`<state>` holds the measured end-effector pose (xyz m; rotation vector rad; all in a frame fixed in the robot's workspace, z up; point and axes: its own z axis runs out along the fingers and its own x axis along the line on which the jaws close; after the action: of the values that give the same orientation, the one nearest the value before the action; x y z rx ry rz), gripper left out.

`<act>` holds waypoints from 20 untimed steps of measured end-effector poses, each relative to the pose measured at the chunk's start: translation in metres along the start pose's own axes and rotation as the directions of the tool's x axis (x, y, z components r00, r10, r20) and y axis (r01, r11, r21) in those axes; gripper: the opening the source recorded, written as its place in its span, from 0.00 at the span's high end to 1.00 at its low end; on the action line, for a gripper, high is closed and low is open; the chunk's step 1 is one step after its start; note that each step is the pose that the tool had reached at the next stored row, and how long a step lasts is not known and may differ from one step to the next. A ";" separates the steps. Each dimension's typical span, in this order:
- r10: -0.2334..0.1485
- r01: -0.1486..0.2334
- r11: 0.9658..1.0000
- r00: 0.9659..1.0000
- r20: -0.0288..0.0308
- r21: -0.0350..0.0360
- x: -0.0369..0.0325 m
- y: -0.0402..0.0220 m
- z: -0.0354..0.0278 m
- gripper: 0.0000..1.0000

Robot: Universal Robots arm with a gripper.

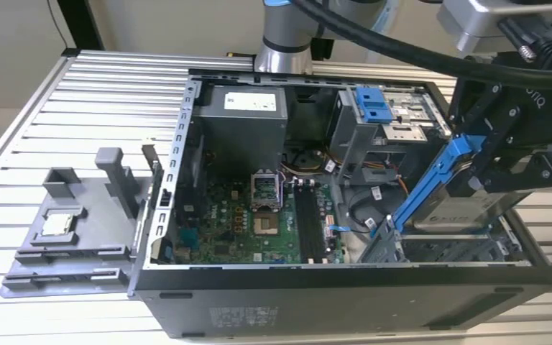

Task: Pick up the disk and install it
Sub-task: 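Insert the disk into the insertion slot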

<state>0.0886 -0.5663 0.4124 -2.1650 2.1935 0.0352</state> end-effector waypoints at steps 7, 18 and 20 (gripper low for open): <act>0.005 -0.005 1.000 1.000 0.000 0.000 0.0007 0.0000 0.0094 1.00; 0.008 -0.008 1.000 1.000 0.000 0.000 0.0014 0.0003 0.0197 1.00; 0.008 -0.008 1.000 1.000 0.000 0.000 0.0014 0.0002 0.0197 1.00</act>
<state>0.0889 -0.5665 0.3927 -2.1564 2.2020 0.0346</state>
